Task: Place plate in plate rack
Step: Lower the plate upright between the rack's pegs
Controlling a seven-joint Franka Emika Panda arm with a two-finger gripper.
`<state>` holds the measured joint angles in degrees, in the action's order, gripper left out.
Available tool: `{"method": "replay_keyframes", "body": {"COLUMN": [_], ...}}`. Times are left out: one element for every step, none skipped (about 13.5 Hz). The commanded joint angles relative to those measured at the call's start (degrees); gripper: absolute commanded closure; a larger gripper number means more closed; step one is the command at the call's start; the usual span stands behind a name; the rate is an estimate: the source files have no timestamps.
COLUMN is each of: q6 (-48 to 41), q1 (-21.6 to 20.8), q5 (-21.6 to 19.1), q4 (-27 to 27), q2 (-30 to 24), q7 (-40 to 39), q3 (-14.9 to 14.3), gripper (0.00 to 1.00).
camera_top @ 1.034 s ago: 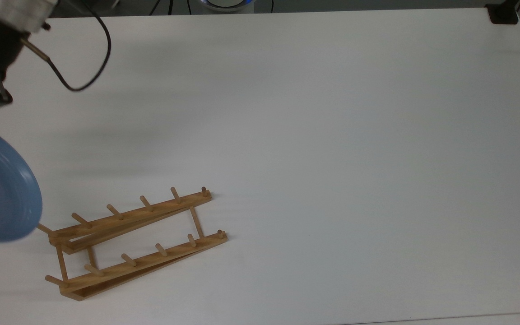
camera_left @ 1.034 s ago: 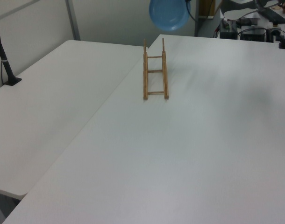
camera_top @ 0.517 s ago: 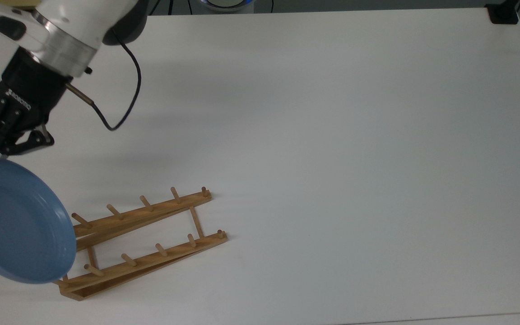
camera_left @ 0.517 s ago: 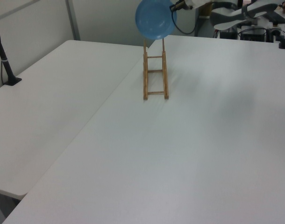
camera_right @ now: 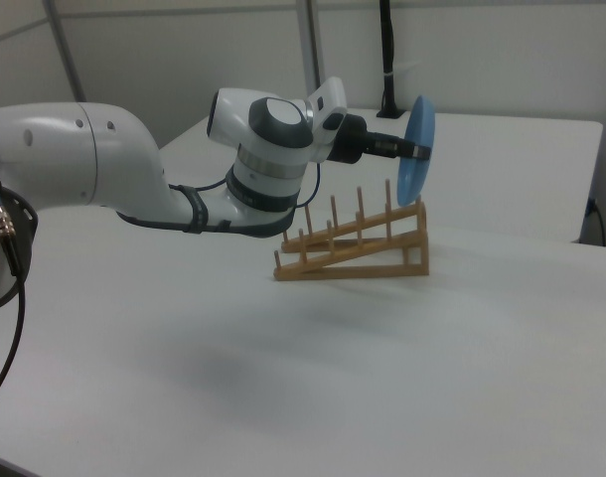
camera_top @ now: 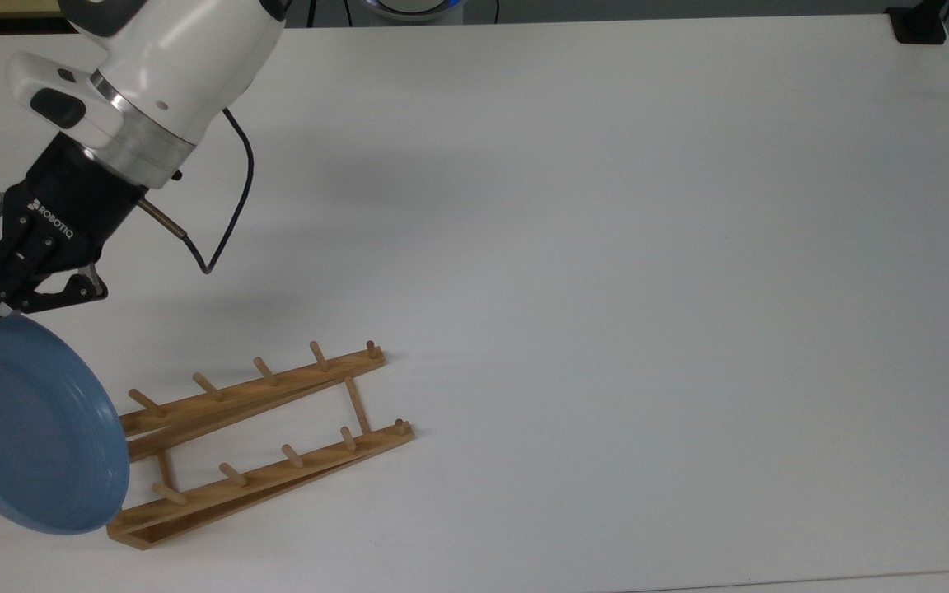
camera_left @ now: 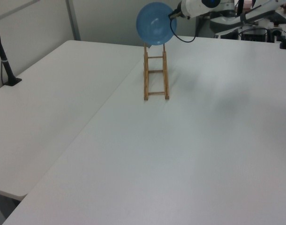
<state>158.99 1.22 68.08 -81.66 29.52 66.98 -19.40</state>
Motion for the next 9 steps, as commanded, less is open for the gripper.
{"method": "replay_keyframes", "body": {"q6": [-1.7, -1.7, -1.8, -1.8, -1.8, -1.7, -1.8, -1.8, -1.8], "q1": [-1.3, -1.3, -1.7, -1.8, -1.8, -1.8, -1.8, -1.8, -1.8], "q5": [4.8, 5.7, 6.0, 6.1, 6.0, 6.0, 5.8, 5.7, 5.6], "q4": [1.1, 1.1, 0.9, 0.9, 0.8, 0.8, 0.8, 0.8, 0.9], "q2": [1.9, 1.9, 2.3, 2.3, 2.2, 2.2, 2.2, 2.0, 1.9], "q7": [3.6, 3.9, 4.6, 4.7, 4.8, 4.8, 4.9, 4.9, 5.0], "q3": [-1.2, -1.1, -1.1, -1.1, -1.0, -1.0, -0.9, -0.9, -0.9], "gripper": [1.00, 1.00, 1.00, 1.00, 0.86, 0.63, 0.38, 0.29, 0.00]}}
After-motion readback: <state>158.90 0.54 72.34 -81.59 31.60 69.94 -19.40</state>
